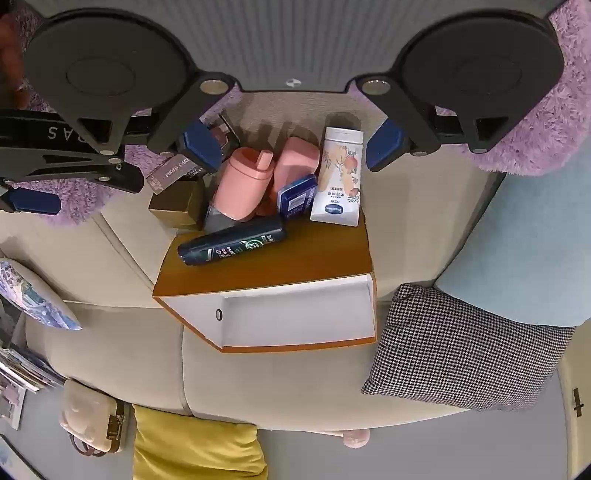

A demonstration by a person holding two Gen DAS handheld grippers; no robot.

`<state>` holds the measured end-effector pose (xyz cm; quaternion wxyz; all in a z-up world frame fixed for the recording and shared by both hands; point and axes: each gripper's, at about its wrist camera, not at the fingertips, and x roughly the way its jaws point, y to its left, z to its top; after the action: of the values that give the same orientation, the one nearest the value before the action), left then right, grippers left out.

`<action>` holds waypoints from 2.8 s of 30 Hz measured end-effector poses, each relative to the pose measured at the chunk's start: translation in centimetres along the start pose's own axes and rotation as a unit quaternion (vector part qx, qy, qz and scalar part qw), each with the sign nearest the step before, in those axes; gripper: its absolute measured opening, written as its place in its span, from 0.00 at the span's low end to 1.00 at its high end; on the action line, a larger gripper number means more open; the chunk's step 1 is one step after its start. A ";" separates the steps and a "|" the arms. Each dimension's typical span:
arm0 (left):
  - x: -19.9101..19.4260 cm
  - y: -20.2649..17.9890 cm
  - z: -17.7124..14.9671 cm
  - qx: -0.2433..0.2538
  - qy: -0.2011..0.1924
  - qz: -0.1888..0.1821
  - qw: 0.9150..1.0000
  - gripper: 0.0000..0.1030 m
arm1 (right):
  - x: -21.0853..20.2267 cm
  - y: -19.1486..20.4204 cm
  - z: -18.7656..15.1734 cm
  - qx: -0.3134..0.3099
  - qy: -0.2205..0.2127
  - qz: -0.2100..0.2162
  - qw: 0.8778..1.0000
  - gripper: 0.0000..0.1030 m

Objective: Organize rigid objects

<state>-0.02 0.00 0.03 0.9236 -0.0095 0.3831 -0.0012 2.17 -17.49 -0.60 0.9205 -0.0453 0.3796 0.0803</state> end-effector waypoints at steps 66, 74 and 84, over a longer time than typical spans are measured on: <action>0.3 -0.2 0.0 0.005 0.006 0.000 1.000 1.00 | 0.3 0.2 -0.2 0.002 0.003 0.007 1.000 0.99; 0.9 0.1 0.0 -0.006 0.018 -0.024 1.000 0.84 | 0.7 0.5 -0.6 -0.005 -0.002 0.008 1.000 0.98; 3.4 0.8 -0.4 -0.021 0.059 -0.059 0.996 0.59 | 3.1 1.7 -0.5 -0.024 0.022 0.053 0.998 0.74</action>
<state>2.12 0.77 -2.63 0.8971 -0.0513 0.4361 -0.0481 3.64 -15.55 -3.20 0.9049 -0.0493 0.4000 0.1369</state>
